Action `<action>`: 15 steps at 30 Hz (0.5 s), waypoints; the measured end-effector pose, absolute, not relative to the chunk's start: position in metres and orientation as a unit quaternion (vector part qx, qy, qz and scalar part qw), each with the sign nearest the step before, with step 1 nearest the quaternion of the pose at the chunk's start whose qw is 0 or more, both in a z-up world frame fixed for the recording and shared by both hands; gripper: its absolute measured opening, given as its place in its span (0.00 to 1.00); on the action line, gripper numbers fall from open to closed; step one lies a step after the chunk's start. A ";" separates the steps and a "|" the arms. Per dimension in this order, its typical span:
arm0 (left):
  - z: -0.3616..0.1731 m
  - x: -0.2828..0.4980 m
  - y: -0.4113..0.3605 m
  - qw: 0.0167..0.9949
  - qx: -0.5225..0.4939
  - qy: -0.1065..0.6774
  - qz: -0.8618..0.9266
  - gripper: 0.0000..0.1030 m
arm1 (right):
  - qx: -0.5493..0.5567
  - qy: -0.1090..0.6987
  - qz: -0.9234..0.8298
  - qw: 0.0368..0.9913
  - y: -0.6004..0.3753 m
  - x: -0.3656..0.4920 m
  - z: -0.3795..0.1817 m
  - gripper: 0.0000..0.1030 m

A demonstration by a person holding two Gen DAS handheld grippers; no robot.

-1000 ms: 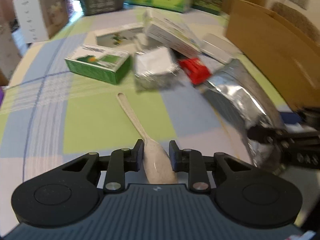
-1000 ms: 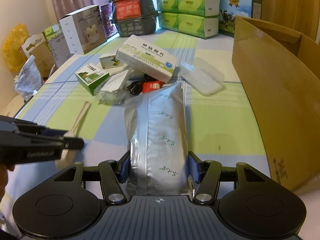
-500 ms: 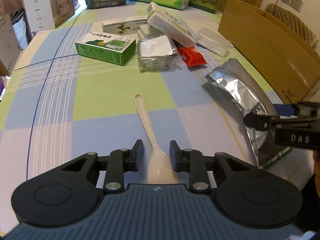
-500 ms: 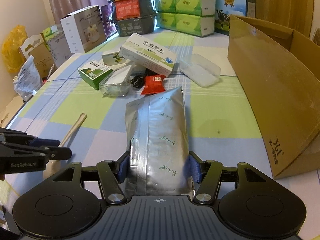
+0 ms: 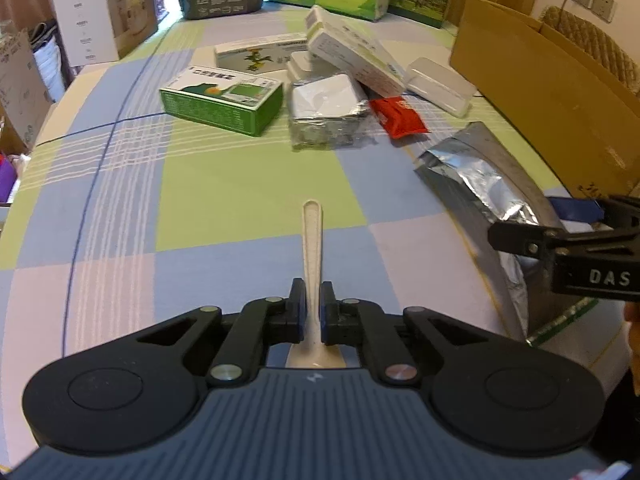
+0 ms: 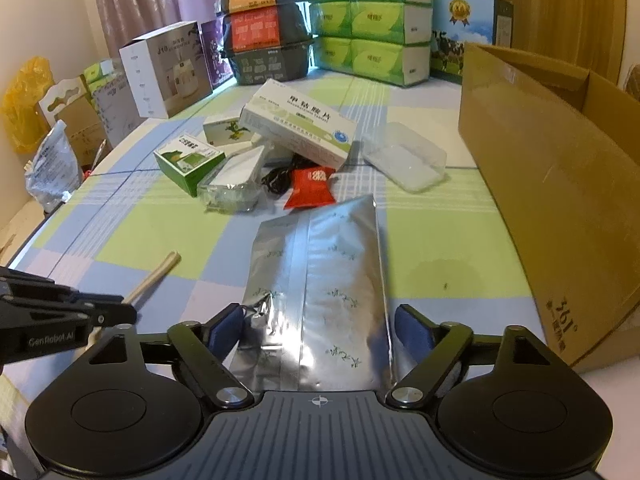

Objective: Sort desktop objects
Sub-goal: 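Close the left tool on the white plastic spoon handle while the right tool holds the bag, then carry the spoon in the left tool and the bag in the right tool over the cardboard box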

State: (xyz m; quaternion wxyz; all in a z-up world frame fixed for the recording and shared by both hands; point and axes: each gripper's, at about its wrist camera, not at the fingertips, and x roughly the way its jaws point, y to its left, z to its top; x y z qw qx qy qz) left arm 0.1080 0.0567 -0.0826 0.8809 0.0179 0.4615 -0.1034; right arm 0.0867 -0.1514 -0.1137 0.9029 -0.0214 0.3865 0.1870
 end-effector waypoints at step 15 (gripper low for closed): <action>-0.078 0.109 0.047 0.882 0.013 0.456 -0.119 0.04 | -0.033 0.416 0.186 0.890 -0.143 0.096 -0.126 0.52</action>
